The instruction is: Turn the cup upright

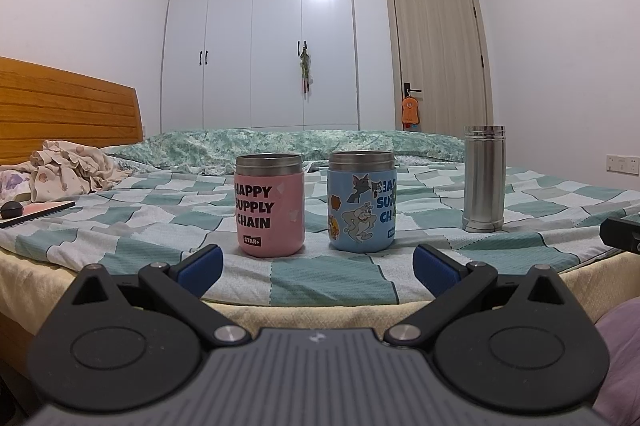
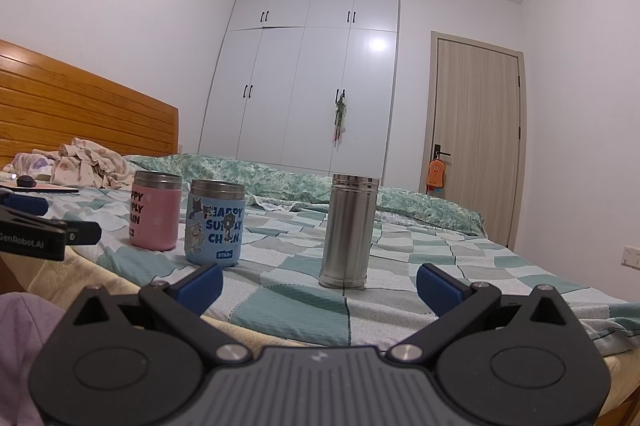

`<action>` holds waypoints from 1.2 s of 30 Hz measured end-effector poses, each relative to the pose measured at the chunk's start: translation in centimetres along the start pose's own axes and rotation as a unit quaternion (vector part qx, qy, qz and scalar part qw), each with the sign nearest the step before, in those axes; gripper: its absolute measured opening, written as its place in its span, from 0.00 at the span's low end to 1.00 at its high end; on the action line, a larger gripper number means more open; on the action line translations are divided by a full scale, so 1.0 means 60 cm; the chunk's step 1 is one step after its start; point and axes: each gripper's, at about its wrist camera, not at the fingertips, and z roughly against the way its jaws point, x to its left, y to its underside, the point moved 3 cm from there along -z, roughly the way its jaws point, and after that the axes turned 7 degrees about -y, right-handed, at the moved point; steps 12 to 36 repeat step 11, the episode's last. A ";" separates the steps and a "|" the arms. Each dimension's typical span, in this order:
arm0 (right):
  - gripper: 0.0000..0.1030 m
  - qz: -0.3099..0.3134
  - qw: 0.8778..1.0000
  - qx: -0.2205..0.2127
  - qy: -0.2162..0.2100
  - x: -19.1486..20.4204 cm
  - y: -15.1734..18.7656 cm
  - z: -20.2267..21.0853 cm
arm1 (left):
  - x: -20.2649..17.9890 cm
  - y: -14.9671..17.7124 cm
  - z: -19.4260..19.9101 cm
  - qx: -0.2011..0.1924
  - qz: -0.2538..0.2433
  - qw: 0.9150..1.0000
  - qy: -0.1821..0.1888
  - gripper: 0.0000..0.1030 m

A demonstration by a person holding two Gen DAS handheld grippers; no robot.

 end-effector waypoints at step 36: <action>1.00 0.000 1.000 0.000 0.000 0.000 0.000 0.000 | 0.001 0.000 0.001 -0.002 -0.003 1.000 0.000 1.00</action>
